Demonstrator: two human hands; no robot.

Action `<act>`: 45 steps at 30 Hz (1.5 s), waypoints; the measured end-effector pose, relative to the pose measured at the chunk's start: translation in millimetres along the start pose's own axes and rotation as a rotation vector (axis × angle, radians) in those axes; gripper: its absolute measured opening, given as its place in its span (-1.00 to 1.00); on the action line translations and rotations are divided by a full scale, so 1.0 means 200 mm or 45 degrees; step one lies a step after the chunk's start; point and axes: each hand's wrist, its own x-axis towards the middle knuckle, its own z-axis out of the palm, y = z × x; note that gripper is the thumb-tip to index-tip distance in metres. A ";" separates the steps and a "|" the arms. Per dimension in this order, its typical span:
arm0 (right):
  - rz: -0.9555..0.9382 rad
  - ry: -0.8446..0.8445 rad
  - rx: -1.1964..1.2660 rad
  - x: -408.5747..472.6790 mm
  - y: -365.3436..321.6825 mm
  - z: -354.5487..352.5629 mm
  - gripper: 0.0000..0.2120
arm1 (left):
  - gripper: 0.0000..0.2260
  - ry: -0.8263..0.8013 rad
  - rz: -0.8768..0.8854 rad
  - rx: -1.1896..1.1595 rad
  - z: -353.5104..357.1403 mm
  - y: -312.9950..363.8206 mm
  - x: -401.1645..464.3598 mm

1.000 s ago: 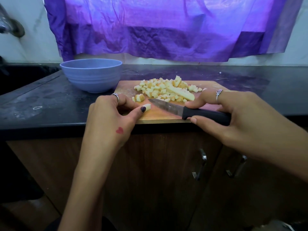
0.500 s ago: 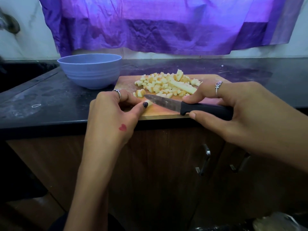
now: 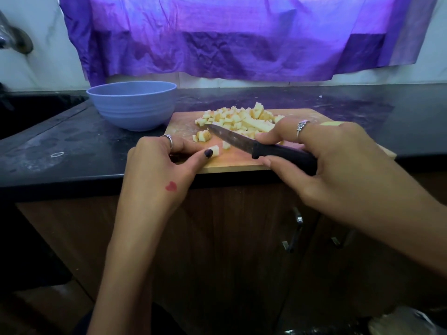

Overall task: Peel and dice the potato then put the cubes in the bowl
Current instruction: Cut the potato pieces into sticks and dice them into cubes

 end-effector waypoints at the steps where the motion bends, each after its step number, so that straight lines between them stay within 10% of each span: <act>1: 0.003 0.001 0.039 0.00 0.00 0.00 -0.77 | -0.84 -0.005 0.003 -0.006 -0.01 0.00 0.00; 27: 0.092 -0.295 0.138 0.03 -0.02 -0.03 -0.65 | -0.97 0.063 -0.039 -0.048 0.03 0.00 0.00; 45: 0.006 -0.020 -0.011 -0.03 -0.03 -0.01 -0.81 | -0.98 0.008 -0.024 -0.048 0.01 0.02 0.00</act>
